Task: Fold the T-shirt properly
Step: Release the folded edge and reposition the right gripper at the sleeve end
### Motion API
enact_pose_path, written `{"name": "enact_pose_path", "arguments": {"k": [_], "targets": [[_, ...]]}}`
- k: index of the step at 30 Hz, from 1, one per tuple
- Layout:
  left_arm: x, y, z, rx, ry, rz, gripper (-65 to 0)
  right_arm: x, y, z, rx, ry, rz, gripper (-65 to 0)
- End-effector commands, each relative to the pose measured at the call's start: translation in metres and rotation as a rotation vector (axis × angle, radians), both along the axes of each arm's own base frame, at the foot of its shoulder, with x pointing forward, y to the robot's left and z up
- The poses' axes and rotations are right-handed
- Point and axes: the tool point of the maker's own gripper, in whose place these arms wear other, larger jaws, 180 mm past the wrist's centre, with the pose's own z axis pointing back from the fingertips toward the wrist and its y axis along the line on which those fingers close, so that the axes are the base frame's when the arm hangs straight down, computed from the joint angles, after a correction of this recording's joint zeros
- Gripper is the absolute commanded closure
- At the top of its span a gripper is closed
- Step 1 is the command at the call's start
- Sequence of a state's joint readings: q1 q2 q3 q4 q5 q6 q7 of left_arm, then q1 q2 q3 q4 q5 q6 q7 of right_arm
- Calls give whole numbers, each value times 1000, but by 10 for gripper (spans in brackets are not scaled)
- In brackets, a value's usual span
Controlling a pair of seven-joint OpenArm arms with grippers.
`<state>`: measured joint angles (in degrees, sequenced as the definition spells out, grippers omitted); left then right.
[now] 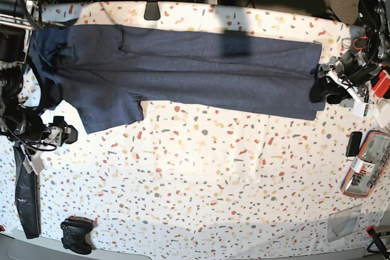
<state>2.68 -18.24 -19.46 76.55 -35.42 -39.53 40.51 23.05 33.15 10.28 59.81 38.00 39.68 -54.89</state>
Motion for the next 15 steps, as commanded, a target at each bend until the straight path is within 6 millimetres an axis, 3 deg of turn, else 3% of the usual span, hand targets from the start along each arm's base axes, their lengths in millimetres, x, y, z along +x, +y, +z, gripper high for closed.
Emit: {"name": "enact_pose_path", "arguments": {"k": [1, 8, 15], "targets": [[11, 6, 18, 0, -65, 4, -354, 15, -7, 18, -5, -51, -8, -329], [11, 6, 18, 1, -65, 4, -354, 32, -2, 0, 33, -8, -51, -329], [11, 6, 18, 1, -62, 3, -354, 10, -4, -46, -23, 146, -55, -329]]}}
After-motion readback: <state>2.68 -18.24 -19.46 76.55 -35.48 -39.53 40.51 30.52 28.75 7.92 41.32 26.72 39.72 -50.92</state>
